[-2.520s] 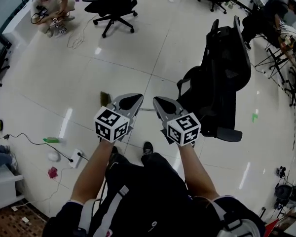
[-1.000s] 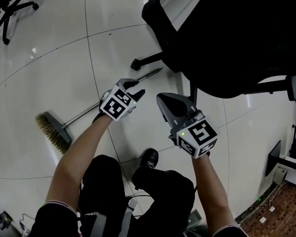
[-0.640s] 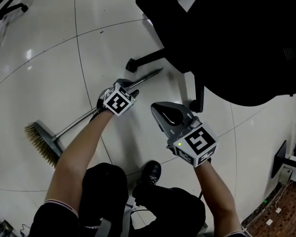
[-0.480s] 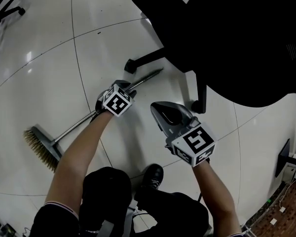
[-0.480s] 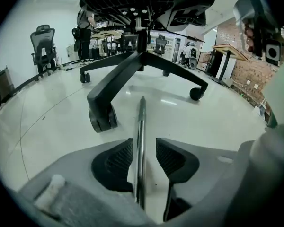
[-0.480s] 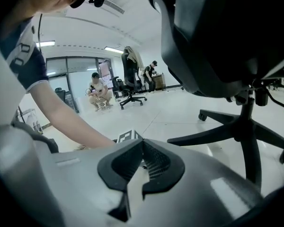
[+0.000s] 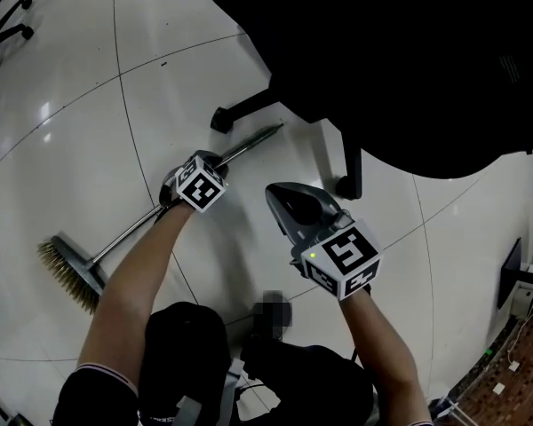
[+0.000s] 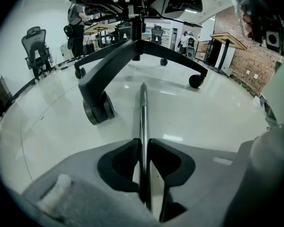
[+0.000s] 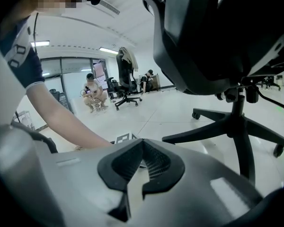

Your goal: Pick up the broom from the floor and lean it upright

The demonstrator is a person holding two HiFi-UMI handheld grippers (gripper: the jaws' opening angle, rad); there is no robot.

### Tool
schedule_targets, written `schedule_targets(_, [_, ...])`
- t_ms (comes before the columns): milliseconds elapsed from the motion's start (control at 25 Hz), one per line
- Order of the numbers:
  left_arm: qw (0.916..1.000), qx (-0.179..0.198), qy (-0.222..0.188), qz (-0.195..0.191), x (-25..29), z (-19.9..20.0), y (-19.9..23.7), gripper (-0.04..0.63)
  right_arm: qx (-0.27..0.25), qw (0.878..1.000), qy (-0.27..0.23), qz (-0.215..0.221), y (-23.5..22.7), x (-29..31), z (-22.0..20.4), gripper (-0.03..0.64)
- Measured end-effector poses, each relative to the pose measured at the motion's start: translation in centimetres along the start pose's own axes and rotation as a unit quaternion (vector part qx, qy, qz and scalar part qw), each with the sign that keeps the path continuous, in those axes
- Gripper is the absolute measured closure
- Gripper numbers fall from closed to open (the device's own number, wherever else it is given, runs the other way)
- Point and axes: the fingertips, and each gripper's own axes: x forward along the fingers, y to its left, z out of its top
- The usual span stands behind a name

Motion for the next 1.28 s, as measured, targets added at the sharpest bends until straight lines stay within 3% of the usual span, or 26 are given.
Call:
schedule_targets(440, [0.9964,0.007,-0.085,-0.008,-11.8,3.1,-1.8,0.512,-0.058,0.998,-0.027,-0.005,3.5,-2.7,6.7,0.614])
schedule_targets(640, [0.9953,-0.008,-0.093,0.027,-18.0,2.1,-0.3,0.513,-0.062,0.997,-0.045,-0.001,5.5,-3.7,11.0,0.614])
schedule_targets(800, [0.9923,-0.013,-0.115,0.045,-24.4,3.4,0.1,0.514,-0.057,0.997,-0.041,0.019,8.4,-5.0,14.6,0.614])
schedule_targets(1000, [0.9891,-0.030,-0.130,0.062,-33.0,6.6,-0.2,0.515,-0.031,0.998,-0.030,0.039,11.9,-8.1,19.9,0.614])
schedule_targets(1280, [0.9825,-0.038,-0.170,0.066,-43.4,14.3,-1.9,0.522,-0.002,0.999,-0.014,0.044,15.0,-14.0,27.6,0.614])
